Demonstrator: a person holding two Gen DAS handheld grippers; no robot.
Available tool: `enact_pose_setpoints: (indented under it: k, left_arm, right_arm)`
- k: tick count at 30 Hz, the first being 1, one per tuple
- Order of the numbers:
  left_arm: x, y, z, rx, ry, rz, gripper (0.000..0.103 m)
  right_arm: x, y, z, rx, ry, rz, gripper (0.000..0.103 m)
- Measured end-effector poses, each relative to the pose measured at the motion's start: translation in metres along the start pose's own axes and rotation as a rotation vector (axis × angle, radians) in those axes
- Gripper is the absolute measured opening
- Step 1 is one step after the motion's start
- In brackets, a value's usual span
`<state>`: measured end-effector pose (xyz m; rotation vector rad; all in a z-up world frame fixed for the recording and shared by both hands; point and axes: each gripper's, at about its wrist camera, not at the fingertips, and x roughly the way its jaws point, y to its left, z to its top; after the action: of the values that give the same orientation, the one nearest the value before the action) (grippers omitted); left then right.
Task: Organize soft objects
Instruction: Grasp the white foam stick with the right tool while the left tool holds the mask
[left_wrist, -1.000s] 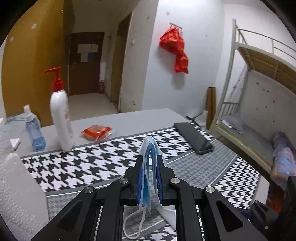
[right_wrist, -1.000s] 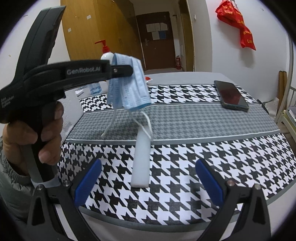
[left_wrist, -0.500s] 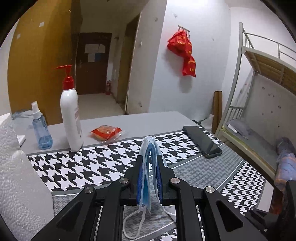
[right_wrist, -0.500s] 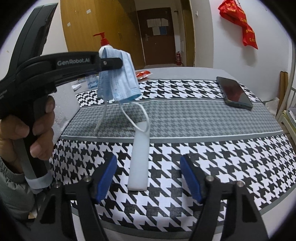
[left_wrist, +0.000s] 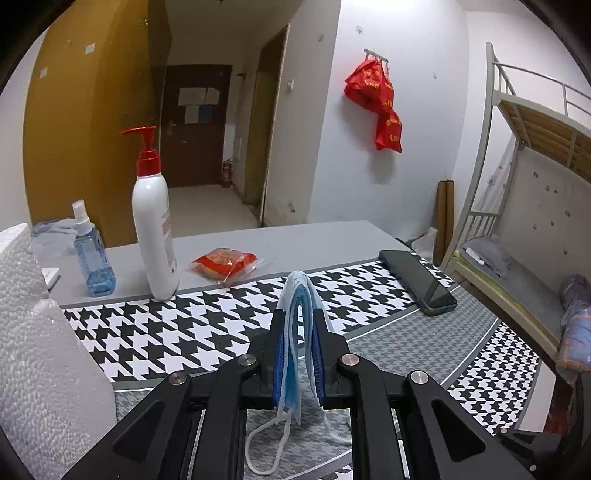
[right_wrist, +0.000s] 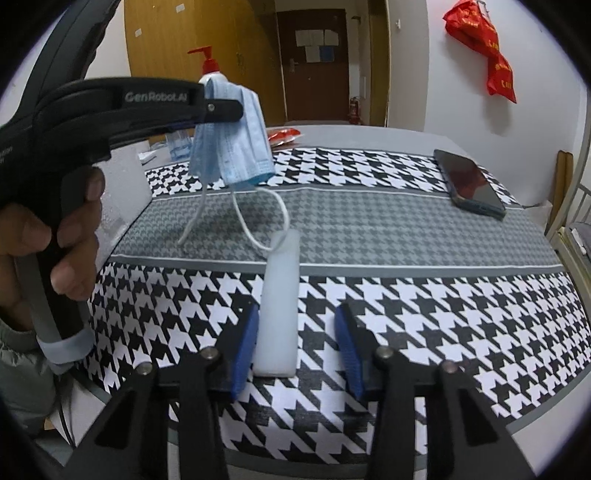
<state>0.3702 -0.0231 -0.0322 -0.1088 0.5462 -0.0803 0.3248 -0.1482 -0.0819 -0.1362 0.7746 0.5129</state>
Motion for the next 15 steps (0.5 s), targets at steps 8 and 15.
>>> enact_pose_setpoints:
  k: [8, 15]
  left_arm:
    - [-0.005, -0.001, 0.001, 0.006, -0.015, 0.003, 0.014]
    - [-0.012, -0.002, 0.003, 0.009, -0.030, -0.009, 0.014]
  right_arm:
    - [-0.001, 0.007, -0.003, -0.002, 0.005, 0.007, 0.028]
    - [-0.003, 0.009, -0.002, 0.019, 0.008, 0.016, 0.022]
